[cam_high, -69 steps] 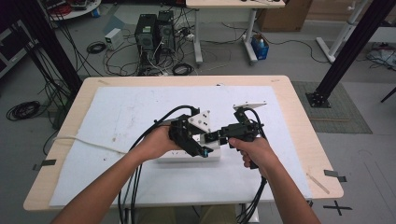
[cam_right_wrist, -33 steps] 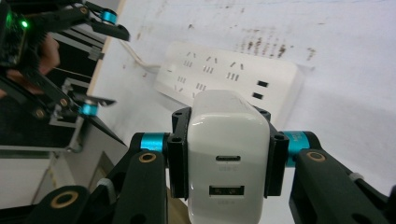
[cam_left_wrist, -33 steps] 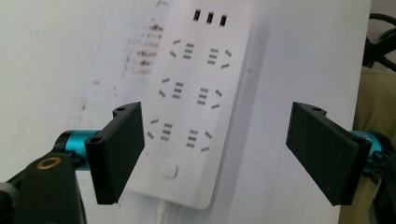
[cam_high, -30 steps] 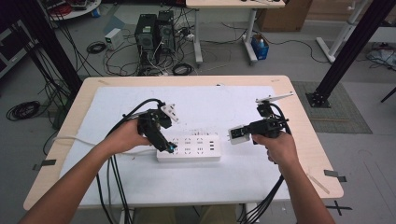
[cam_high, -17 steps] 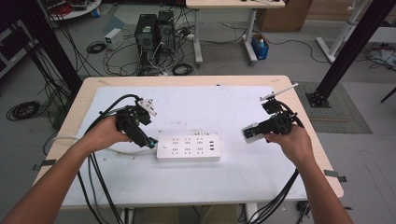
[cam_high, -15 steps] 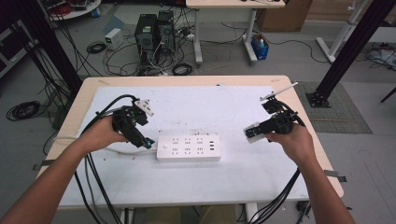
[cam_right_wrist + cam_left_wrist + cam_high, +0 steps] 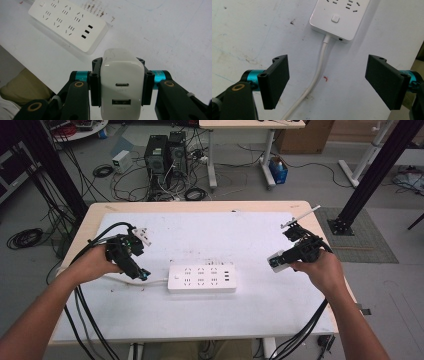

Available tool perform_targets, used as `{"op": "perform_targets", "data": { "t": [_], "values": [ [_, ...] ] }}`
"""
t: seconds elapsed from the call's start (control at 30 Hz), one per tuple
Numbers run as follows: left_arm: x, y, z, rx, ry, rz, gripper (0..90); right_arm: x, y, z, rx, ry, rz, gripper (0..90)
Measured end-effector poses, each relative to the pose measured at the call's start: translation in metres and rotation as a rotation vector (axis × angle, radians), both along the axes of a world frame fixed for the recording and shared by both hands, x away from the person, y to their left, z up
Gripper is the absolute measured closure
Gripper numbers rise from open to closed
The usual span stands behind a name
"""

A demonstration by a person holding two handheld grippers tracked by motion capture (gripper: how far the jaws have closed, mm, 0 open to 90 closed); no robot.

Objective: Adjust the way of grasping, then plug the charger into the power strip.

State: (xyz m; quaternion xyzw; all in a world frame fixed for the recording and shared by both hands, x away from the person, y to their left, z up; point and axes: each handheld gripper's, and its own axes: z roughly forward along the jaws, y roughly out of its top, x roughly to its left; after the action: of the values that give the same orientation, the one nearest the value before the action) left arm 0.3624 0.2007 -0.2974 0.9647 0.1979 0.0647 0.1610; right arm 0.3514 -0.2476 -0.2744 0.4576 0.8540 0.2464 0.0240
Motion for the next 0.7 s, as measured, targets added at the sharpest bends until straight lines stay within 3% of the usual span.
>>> {"op": "perform_targets", "data": {
  "t": [0.17,0.5,0.7],
  "values": [
    [-0.001,-0.001,-0.002,-0.015,0.002,0.007,19.6,0.001,0.002,0.001,0.003,-0.005,0.009,62.1],
    [0.001,0.007,-0.001,0.028,0.003,-0.011,19.6,0.008,0.014,0.006,-0.017,-0.011,0.067,62.1],
    [0.002,0.009,-0.002,0.061,0.034,-0.022,19.5,0.015,0.025,0.01,-0.039,-0.015,0.128,62.1]
  ]
}}
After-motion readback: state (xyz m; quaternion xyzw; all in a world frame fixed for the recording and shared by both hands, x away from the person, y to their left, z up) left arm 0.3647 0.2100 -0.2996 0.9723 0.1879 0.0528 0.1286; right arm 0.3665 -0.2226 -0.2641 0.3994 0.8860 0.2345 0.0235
